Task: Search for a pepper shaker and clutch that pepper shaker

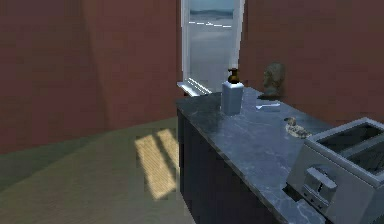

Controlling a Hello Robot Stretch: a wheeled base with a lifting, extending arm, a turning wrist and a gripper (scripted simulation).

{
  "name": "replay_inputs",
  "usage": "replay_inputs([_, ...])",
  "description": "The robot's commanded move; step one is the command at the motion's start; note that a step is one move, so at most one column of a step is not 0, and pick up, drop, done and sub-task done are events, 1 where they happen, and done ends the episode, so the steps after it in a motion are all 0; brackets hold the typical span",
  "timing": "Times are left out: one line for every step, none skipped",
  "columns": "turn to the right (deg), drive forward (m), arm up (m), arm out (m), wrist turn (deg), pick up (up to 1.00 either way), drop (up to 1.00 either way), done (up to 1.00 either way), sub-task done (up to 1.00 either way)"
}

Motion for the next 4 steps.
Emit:
replay_inputs([0.0,0.00,0.00,0.36,0.0,0.00,0.00,0.00,0.00])
replay_inputs([0.0,0.00,0.00,0.00,45.0,0.00,0.00,0.00,0.00])
replay_inputs([0.0,0.00,0.00,0.00,45.0,0.00,0.00,0.00,0.00])
replay_inputs([0.0,0.00,0.00,0.00,45.0,0.00,0.00,0.00,0.00])
